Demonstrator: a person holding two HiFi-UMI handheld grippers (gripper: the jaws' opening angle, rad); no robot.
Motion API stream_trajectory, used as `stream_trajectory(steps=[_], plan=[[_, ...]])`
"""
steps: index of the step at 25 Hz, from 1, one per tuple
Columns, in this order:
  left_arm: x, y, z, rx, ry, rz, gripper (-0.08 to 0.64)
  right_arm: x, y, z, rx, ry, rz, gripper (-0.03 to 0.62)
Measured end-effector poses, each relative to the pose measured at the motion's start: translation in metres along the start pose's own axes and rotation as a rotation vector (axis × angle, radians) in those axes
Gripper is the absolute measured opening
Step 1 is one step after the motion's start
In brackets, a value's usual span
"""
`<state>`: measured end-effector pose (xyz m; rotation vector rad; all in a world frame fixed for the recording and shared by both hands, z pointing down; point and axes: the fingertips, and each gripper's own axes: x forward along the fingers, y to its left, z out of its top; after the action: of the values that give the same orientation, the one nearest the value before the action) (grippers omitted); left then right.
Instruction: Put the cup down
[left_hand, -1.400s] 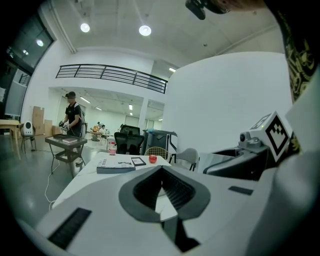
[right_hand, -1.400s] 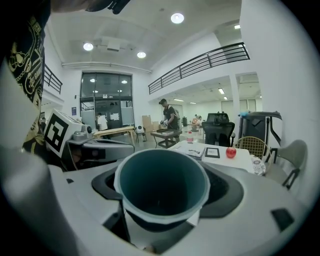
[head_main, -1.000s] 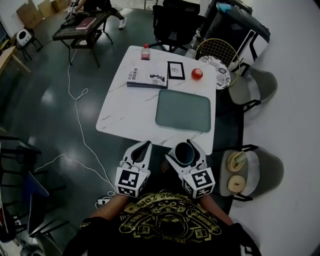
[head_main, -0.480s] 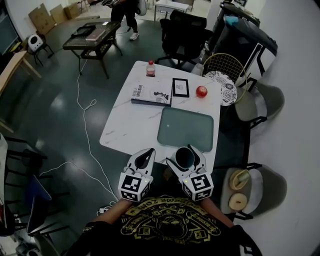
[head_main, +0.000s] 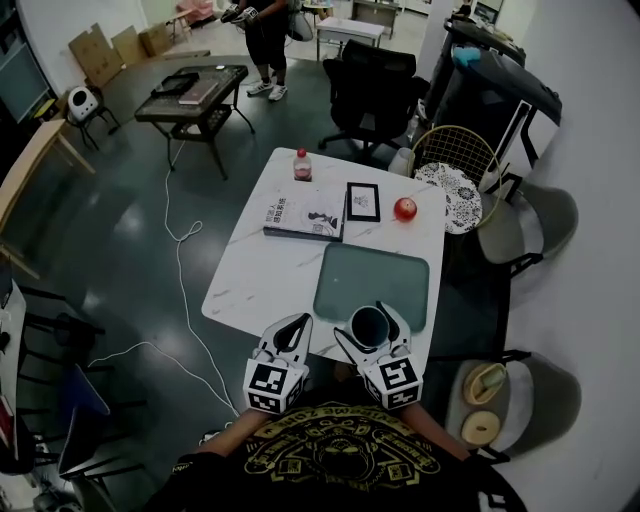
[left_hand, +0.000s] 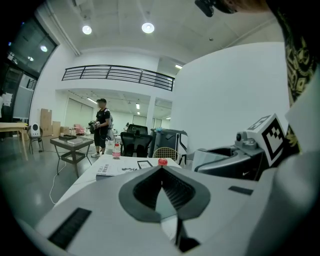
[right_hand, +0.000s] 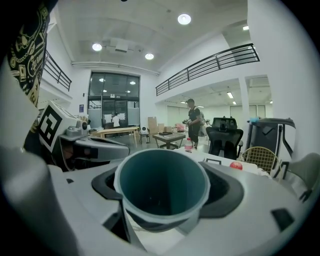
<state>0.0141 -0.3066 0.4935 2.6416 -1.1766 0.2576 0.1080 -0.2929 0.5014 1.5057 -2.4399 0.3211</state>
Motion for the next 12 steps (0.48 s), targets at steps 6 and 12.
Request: stream_trajectory(steps=[6,12], plan=[[0.026,-0.003,-0.001,0.0,0.016,0.003,0.011,0.009,-0.023,-0.004,-0.03,-0.011,0.0,0.397],[0.05,-0.006,-0.009,-0.004,0.04,0.006,0.011,0.016,-0.042,-0.02,-0.024,0.029,0.002,0.397]])
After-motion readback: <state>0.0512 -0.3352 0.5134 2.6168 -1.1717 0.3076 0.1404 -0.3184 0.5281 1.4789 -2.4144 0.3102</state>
